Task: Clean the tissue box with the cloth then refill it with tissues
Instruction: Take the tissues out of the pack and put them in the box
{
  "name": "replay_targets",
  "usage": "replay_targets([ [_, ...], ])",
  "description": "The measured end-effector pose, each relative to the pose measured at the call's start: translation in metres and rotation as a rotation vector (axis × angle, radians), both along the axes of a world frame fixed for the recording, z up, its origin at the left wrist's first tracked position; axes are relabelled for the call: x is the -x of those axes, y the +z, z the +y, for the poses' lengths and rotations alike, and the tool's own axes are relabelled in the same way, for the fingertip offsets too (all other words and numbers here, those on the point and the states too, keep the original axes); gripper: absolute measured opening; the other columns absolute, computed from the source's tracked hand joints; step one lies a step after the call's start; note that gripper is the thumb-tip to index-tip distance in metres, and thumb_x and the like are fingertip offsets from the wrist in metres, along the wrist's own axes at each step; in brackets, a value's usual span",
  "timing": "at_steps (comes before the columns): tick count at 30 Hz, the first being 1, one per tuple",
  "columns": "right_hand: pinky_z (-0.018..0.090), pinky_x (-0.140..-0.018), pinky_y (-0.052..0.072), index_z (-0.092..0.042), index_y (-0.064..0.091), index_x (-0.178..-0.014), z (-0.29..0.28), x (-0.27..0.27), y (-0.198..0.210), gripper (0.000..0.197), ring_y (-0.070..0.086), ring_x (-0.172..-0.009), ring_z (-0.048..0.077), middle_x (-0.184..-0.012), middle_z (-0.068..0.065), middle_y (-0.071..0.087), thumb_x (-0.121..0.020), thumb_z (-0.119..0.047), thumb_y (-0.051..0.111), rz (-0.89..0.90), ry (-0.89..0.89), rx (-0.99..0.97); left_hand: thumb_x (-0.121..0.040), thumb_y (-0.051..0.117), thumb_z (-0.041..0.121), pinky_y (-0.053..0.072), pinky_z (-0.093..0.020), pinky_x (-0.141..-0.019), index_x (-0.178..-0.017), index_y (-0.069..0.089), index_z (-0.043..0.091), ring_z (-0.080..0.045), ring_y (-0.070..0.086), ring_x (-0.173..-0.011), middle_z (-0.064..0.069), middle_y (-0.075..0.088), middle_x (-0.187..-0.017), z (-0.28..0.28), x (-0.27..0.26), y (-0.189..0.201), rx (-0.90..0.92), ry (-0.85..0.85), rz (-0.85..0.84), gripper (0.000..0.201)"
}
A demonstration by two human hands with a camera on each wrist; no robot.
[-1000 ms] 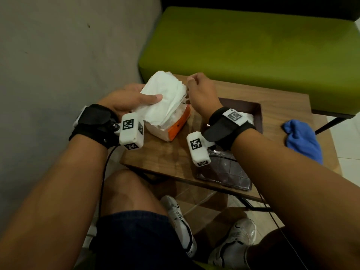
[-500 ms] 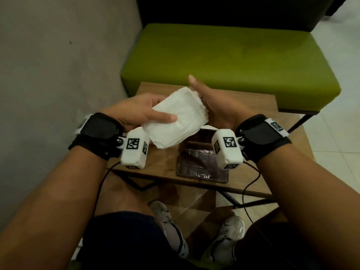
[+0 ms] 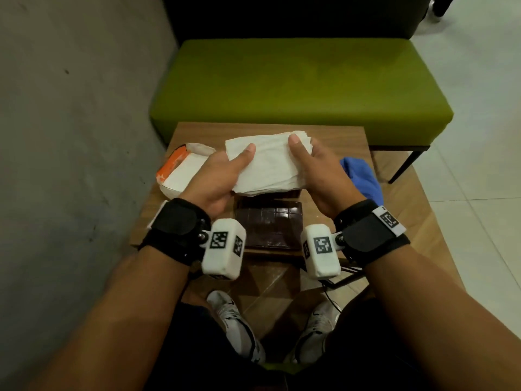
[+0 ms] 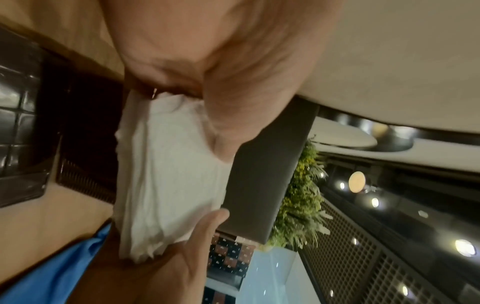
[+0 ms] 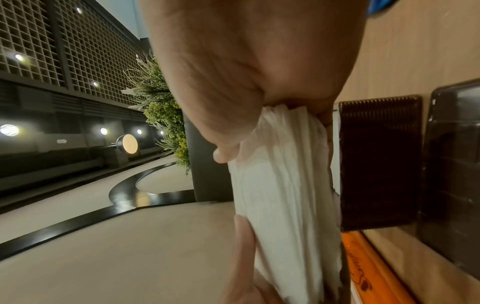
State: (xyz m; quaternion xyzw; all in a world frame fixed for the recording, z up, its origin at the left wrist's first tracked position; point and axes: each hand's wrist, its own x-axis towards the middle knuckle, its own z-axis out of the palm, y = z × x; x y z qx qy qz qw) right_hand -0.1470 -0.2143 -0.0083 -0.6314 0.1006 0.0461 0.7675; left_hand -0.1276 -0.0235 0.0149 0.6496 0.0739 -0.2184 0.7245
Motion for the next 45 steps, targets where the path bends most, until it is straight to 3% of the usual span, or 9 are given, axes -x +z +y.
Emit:
replay_targets([
  [6, 0.054, -0.112, 0.052, -0.003, 0.050, -0.143, -0.013, 0.006, -0.005, 0.036, 0.069, -0.127, 0.030, -0.138, 0.015, 0.069, -0.111, -0.018, 0.054, -0.048, 0.000, -0.022, -0.114, 0.054, 0.034, 0.064, -0.025, -0.081, -0.132, 0.065, 0.012, -0.011, 0.080, -0.104, -0.001, 0.080, -0.121, -0.016, 0.001, -0.002, -0.042, 0.098, -0.084, 0.031],
  [12, 0.054, -0.111, 0.054, -0.006, 0.039, -0.156, -0.015, 0.008, -0.003, 0.068, 0.064, -0.133, 0.029, -0.152, 0.016, 0.057, -0.099, -0.032, 0.066, -0.028, -0.009, 0.042, -0.112, 0.052, 0.046, 0.058, -0.052, -0.107, -0.132, 0.056, 0.012, -0.024, 0.071, -0.121, -0.007, 0.071, -0.131, -0.021, 0.002, -0.020, -0.253, 0.139, -0.159, 0.040],
  [16, 0.042, -0.098, 0.062, -0.003, 0.049, -0.145, -0.023, 0.010, 0.003, 0.036, 0.072, -0.119, 0.028, -0.136, 0.015, 0.069, -0.110, -0.014, 0.054, -0.085, 0.064, 0.190, -0.109, 0.057, 0.051, 0.061, -0.040, -0.101, -0.132, 0.054, 0.013, -0.019, 0.071, -0.119, -0.005, 0.070, -0.126, -0.008, -0.001, -0.016, -0.280, 0.097, -0.153, 0.044],
  [21, 0.043, -0.090, 0.064, -0.007, 0.057, -0.135, -0.023, 0.005, 0.024, 0.030, 0.075, -0.109, 0.030, -0.122, 0.014, 0.074, -0.107, -0.020, 0.061, -0.100, 0.384, 0.433, -0.082, 0.073, 0.079, 0.061, -0.038, -0.099, -0.141, 0.057, 0.019, -0.014, 0.073, -0.117, 0.001, 0.072, -0.130, 0.004, -0.005, 0.005, -0.403, -0.213, -0.280, 0.085],
  [24, 0.045, -0.086, 0.063, -0.009, 0.061, -0.126, -0.016, -0.001, 0.037, 0.028, 0.075, -0.103, 0.029, -0.116, 0.012, 0.075, -0.103, -0.024, 0.068, -0.116, 0.491, 0.516, -0.100, 0.073, 0.046, 0.066, -0.035, -0.090, -0.126, 0.070, 0.016, -0.017, 0.080, -0.104, -0.007, 0.082, -0.117, 0.000, 0.000, 0.011, -0.389, -0.507, -0.218, 0.040],
  [27, 0.047, -0.088, 0.062, -0.010, 0.063, -0.124, -0.014, -0.006, 0.039, 0.029, 0.073, -0.107, 0.031, -0.117, 0.011, 0.074, -0.102, -0.026, 0.070, -0.130, 0.387, 0.491, -0.105, 0.068, 0.020, 0.066, -0.033, -0.088, -0.121, 0.073, 0.005, -0.021, 0.080, -0.104, -0.013, 0.082, -0.117, 0.000, 0.004, 0.004, -0.199, -0.428, -0.128, 0.022],
  [33, 0.045, -0.077, 0.061, -0.016, 0.054, -0.104, -0.002, 0.010, 0.018, 0.023, 0.064, -0.086, 0.014, -0.100, 0.001, 0.064, -0.103, -0.036, 0.066, -0.212, -0.197, 0.344, -0.103, 0.072, 0.027, 0.065, -0.041, -0.096, -0.137, 0.066, 0.007, -0.023, 0.078, -0.114, -0.007, 0.080, -0.124, -0.009, 0.013, -0.012, -0.044, -0.054, -0.128, 0.039],
  [39, 0.053, -0.084, 0.058, -0.023, 0.058, -0.095, 0.015, 0.016, -0.001, 0.029, 0.067, -0.092, 0.024, -0.097, 0.005, 0.069, -0.094, -0.048, 0.072, -0.261, -0.225, 0.513, -0.105, 0.071, 0.023, 0.064, -0.045, -0.096, -0.126, 0.069, 0.024, -0.021, 0.079, -0.113, -0.003, 0.081, -0.122, -0.024, 0.025, -0.021, -0.005, 0.048, -0.237, 0.022],
  [45, 0.051, -0.080, 0.054, -0.026, 0.056, -0.088, 0.016, 0.012, -0.004, 0.018, 0.057, -0.078, 0.012, -0.086, -0.004, 0.063, -0.102, -0.033, 0.063, -0.245, -0.284, 0.494, -0.114, 0.053, 0.029, 0.065, -0.043, -0.094, -0.141, 0.063, 0.010, -0.024, 0.079, -0.112, -0.009, 0.080, -0.124, -0.033, 0.029, -0.024, 0.059, 0.135, -0.195, 0.034],
])
